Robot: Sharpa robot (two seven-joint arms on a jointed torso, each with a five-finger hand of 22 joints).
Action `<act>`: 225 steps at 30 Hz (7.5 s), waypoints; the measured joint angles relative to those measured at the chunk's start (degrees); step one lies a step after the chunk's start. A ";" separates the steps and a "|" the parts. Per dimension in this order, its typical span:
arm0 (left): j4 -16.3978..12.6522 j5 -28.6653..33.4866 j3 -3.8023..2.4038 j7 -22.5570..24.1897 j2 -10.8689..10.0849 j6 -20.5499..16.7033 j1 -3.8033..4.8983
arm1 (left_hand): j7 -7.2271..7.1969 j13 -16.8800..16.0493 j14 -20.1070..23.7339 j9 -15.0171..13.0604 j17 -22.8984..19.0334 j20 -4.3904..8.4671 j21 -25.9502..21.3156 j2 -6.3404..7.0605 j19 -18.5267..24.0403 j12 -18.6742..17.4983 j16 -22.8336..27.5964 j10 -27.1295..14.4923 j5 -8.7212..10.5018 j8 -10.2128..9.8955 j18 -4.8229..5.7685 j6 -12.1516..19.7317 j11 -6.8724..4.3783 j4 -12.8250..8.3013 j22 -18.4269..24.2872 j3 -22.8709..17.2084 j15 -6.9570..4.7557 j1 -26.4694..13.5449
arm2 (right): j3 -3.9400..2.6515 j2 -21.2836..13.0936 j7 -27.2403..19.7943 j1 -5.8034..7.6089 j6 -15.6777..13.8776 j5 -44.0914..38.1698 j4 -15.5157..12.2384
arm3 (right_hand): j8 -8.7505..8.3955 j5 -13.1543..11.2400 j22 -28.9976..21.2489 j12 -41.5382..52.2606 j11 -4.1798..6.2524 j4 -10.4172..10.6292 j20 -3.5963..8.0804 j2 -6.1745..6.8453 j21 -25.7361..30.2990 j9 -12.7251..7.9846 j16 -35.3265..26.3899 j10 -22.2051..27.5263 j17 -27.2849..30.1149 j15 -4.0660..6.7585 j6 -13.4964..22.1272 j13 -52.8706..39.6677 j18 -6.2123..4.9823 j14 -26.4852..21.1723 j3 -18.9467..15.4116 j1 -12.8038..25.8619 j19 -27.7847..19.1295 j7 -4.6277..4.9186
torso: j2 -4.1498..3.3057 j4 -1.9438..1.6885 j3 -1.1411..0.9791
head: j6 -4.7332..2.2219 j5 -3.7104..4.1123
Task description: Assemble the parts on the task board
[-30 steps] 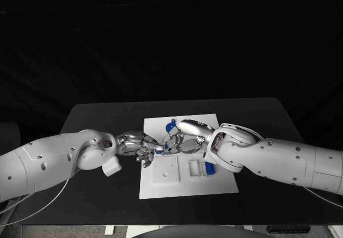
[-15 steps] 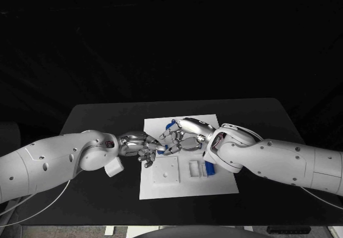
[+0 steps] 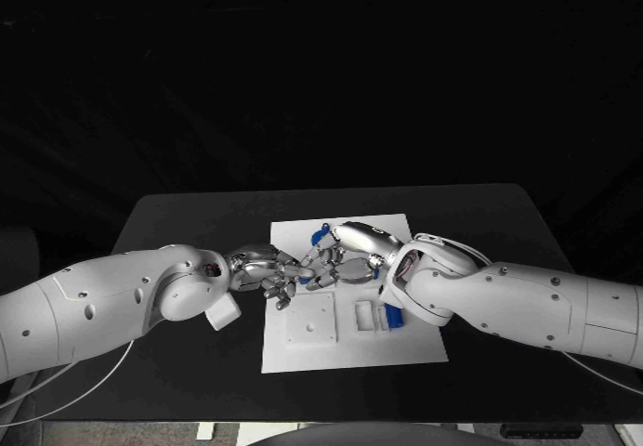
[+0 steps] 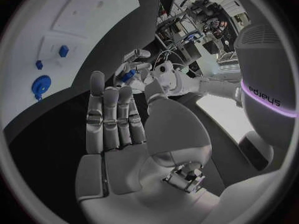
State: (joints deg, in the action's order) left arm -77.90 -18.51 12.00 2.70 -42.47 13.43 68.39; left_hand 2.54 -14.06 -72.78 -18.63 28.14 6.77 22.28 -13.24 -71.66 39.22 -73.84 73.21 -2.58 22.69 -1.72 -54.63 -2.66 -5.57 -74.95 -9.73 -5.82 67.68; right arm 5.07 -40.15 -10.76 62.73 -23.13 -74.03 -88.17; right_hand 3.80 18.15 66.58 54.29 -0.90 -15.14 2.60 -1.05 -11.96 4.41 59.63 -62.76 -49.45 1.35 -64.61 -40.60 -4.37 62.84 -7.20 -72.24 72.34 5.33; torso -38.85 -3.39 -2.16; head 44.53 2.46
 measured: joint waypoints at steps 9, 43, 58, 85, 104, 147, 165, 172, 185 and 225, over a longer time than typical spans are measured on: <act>-0.63 2.11 0.05 -2.03 0.07 -2.90 -0.05 | 0.03 0.00 0.00 0.00 0.12 0.00 0.21 0.53 0.00 0.00 0.00 0.00 0.01 1.34 0.00 -0.03 0.00 -0.21 0.01 -0.20 0.00 -0.37 | -0.04 -0.03 0.35 -0.13 -1.47 -0.10 0.14 | -0.32 -0.62 1.52 0.30 1.04 -1.06 0.67 -0.91 -1.01 2.35 0.62 -0.60 -0.24 0.71 -4.04 -0.58 0.00 0.73 1.58 -0.91 0.67 -1.44 | 0.00 0.01 -0.01 | 0.00 0.04; -1.85 4.33 0.08 -4.01 0.16 -4.55 -0.07 | 0.02 0.02 -0.41 -0.01 0.56 -0.01 0.66 0.72 0.00 0.00 0.00 0.39 -0.01 2.89 0.00 -0.02 0.01 -0.60 0.03 -0.58 0.00 -0.27 | 0.19 1.21 2.16 -0.97 -0.07 -2.74 1.38 | -0.22 0.11 1.93 -0.19 -0.32 -0.84 -0.26 0.61 0.26 1.14 0.37 1.15 0.56 -0.25 1.75 0.00 0.00 -1.06 1.44 -0.62 -0.27 0.62 | -0.01 0.03 -0.01 | 0.41 -0.02; -2.32 3.67 0.11 -4.47 0.15 -4.16 -0.10 | 0.02 0.03 -0.41 -0.02 0.62 -0.01 0.66 0.74 0.01 0.00 0.00 0.39 0.00 2.90 0.00 -0.02 0.01 -0.79 0.04 -0.76 0.00 -0.13 | 0.18 1.21 2.30 -0.98 0.33 -3.31 1.49 | -0.54 -4.40 4.33 -0.08 0.63 -1.34 0.11 -1.12 -0.42 0.50 0.67 0.83 0.75 0.42 -3.85 0.26 0.00 -0.79 9.49 -2.35 -0.57 -0.81 | -0.03 0.02 -0.02 | 0.53 0.09; -2.53 3.62 0.10 -4.83 0.06 -3.52 -0.09 | 2.08 -0.52 0.02 2.87 0.55 -0.58 0.66 4.95 0.49 0.07 0.89 -1.41 -0.06 -3.88 0.00 2.83 1.80 3.83 0.04 6.89 1.25 -8.90 | 0.21 1.07 1.97 -1.00 -0.95 -3.50 1.44 | -0.35 -1.48 7.93 -0.20 2.44 -1.07 1.49 -0.14 -2.02 0.51 1.48 -1.87 -0.42 1.92 -6.92 -1.29 0.00 0.74 16.89 -0.14 0.66 -0.80 | 0.01 0.01 0.01 | 0.64 0.23; -1.96 3.86 0.02 -5.90 -0.35 -2.38 -0.01 | 2.38 -0.39 0.30 12.70 0.04 -1.16 0.19 5.14 0.31 1.73 0.89 -2.28 -0.06 -6.20 -0.01 0.30 2.26 4.39 0.01 14.36 1.54 -8.39 | 0.32 0.59 1.70 -1.11 -1.45 -3.69 1.39 | -0.31 -0.71 8.07 -0.48 2.24 -1.07 1.48 0.22 -2.01 0.51 1.48 -2.06 -0.56 1.92 -7.32 -1.54 0.00 0.74 16.88 0.71 0.66 -0.82 | 0.01 0.02 0.01 | 0.71 0.27; -2.03 4.14 0.08 -5.01 -0.75 -1.29 -0.07 | 0.07 0.15 0.53 -12.23 -0.87 -1.15 -0.01 3.99 0.31 3.10 0.44 -3.70 -3.56 11.88 0.00 6.60 1.24 0.47 0.04 10.16 1.32 -5.20 | 0.24 0.50 1.34 -1.11 -1.93 -3.49 1.04 | -0.51 -0.85 8.16 -0.86 2.22 -1.14 1.69 0.14 -2.01 0.51 1.48 -2.46 -0.78 1.92 -7.69 -2.05 0.00 1.15 16.78 0.57 0.88 -0.83 | 0.01 0.03 -0.01 | 0.88 0.33; -2.28 3.77 0.08 -3.93 -1.13 -1.16 -0.07 | 0.21 0.47 1.46 -12.41 -1.16 -1.34 -0.23 4.60 0.94 3.10 0.22 -5.04 -15.57 9.02 0.00 7.14 1.34 -3.08 0.04 7.51 1.42 -5.82 | 0.23 0.45 1.46 -1.13 -1.95 -3.38 0.96 | -0.47 -0.61 8.21 -1.08 2.21 -1.07 1.69 0.07 -1.75 0.50 1.48 -2.46 -0.87 1.92 -7.69 -2.17 0.00 1.15 16.54 0.51 0.87 -0.83 | 0.01 0.04 -0.01 | 0.91 0.59; -2.31 3.66 0.10 -3.44 -1.27 -0.96 -0.09 | 0.23 0.62 1.86 -12.30 -1.24 -1.55 -0.46 5.00 1.15 3.10 -0.01 -5.25 -17.87 8.54 0.00 7.15 1.54 -4.31 0.04 6.59 1.43 -7.04 | 0.23 0.46 1.60 -1.13 -1.95 -3.33 0.93 | -0.45 -0.62 8.20 -1.08 2.20 -1.08 1.69 -0.23 -1.75 0.50 1.27 -2.46 -0.87 1.92 -7.69 -2.24 0.00 1.15 16.53 0.81 0.87 -0.83 | 0.01 0.02 0.01 | 1.03 0.65; -2.26 3.42 0.11 -3.15 -1.32 -0.73 -0.09 | 0.18 0.71 1.86 -12.04 -1.29 -1.34 -0.46 4.23 1.36 3.10 -0.23 -5.24 -17.54 8.10 0.00 7.10 1.54 -5.40 0.00 5.52 1.43 -6.27 | 0.23 0.48 1.84 -1.15 -1.95 -3.31 0.90 | -0.42 -0.63 8.19 -1.08 2.41 -1.15 1.68 -0.23 -1.76 0.50 1.27 -2.68 -0.86 1.92 -7.71 -2.23 0.00 1.15 16.45 0.83 0.87 -0.84 | 0.01 0.02 0.01 | 1.13 0.67; -2.03 3.53 0.00 -1.91 -1.42 0.23 -0.03 | 0.42 0.97 2.04 -13.70 -0.82 -1.13 1.74 -0.89 2.37 2.23 -0.71 -3.67 -21.13 12.44 0.00 9.62 1.01 -8.39 0.03 -3.06 1.22 -9.25 | 0.33 -0.58 2.55 -1.31 -3.61 -1.74 1.03 | -0.04 2.49 5.06 -2.29 0.50 0.48 0.42 1.45 1.92 -0.62 -0.89 0.13 0.94 0.45 0.25 -0.97 0.01 -0.34 12.03 4.12 0.69 0.15 | 0.01 0.05 -0.01 | 1.21 0.70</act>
State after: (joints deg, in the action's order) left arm -79.93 -14.98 12.00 0.78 -43.88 13.66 68.37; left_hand 2.96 -13.09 -70.75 -32.32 27.31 5.64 24.02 -14.13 -69.29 41.45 -74.55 69.54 -23.71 35.12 -1.72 -45.02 -1.65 -13.96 -74.92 -12.80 -4.60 58.43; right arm 5.39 -40.74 -8.22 61.42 -26.74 -75.77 -87.13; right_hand 3.76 20.64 71.64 52.00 -0.40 -14.66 3.01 0.41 -10.04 3.78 58.74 -62.63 -48.51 1.80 -64.36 -41.57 -4.36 62.50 4.82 -68.12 73.03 5.48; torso -38.84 -3.34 -2.17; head 45.74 3.15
